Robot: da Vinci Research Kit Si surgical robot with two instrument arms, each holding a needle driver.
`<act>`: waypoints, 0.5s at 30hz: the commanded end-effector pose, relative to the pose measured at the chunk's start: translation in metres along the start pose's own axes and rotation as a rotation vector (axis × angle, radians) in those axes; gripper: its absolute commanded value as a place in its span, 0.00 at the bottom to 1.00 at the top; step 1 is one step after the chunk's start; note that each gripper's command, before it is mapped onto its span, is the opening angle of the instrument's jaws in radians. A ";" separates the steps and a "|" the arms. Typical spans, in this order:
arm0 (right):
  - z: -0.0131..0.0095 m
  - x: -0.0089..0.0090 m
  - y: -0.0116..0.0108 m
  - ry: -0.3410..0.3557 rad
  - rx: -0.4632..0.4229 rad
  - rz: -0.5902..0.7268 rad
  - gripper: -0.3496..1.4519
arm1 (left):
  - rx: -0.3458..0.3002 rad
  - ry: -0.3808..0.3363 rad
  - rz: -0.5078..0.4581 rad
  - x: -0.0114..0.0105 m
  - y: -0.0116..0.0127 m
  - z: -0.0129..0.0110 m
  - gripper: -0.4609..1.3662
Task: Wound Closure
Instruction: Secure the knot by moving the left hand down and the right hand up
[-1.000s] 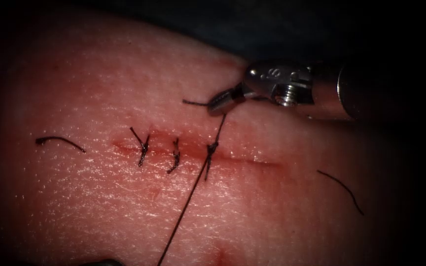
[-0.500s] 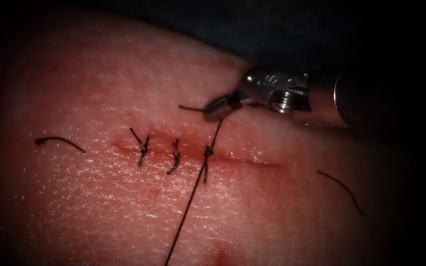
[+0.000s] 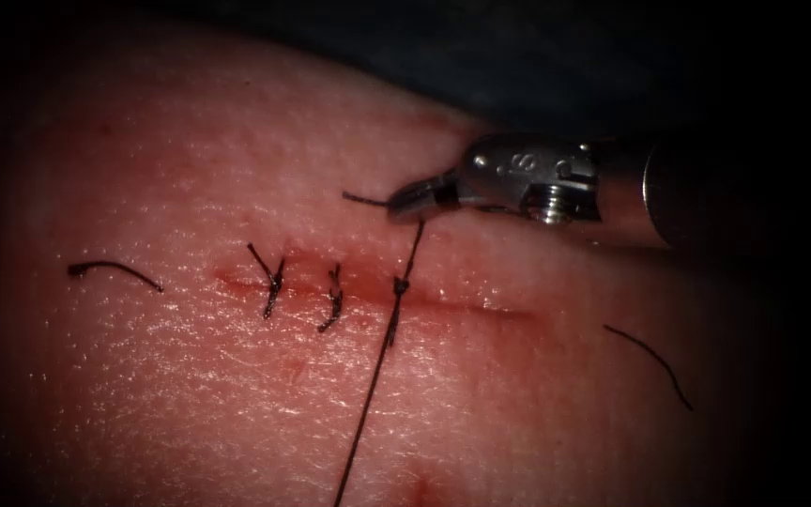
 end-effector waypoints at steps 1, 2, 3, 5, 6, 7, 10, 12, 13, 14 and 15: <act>0.0000 0.0000 0.0000 0.003 -0.007 -0.006 0.00 | -0.005 0.000 0.000 0.0000 0.0000 0.0000 0.06; 0.0001 0.0001 0.0000 0.008 -0.008 -0.005 0.00 | -0.005 -0.001 0.000 0.0000 0.0000 -0.0001 0.06; 0.0001 0.0001 0.0000 0.008 -0.009 -0.011 0.00 | -0.006 -0.001 0.000 -0.0001 0.0001 -0.0001 0.06; 0.0003 0.0002 -0.0001 0.010 -0.011 -0.016 0.00 | -0.009 -0.002 0.002 -0.0003 0.0003 -0.0003 0.06; 0.0003 0.0002 -0.0001 0.013 -0.011 -0.015 0.00 | -0.010 -0.003 0.003 -0.0004 0.0005 -0.0004 0.06; 0.0003 0.0003 -0.0002 0.013 -0.012 -0.015 0.00 | -0.011 -0.004 0.004 -0.0006 0.0006 -0.0005 0.06; 0.0004 0.0004 -0.0003 0.013 -0.013 -0.015 0.00 | -0.018 -0.009 -0.008 -0.0014 0.0012 -0.0007 0.06; 0.0004 0.0004 -0.0004 0.012 -0.013 -0.020 0.00 | -0.020 -0.012 -0.014 -0.0022 0.0014 -0.0007 0.06; 0.0004 0.0004 -0.0004 0.012 -0.013 -0.020 0.00 | -0.021 -0.014 -0.017 -0.0026 0.0016 -0.0007 0.06; 0.0004 0.0005 -0.0005 0.012 -0.014 -0.020 0.00 | -0.021 -0.015 -0.016 -0.0027 0.0016 -0.0007 0.06; 0.0004 0.0005 -0.0005 0.012 -0.014 -0.020 0.00 | -0.018 -0.020 -0.019 -0.0031 0.0018 -0.0006 0.06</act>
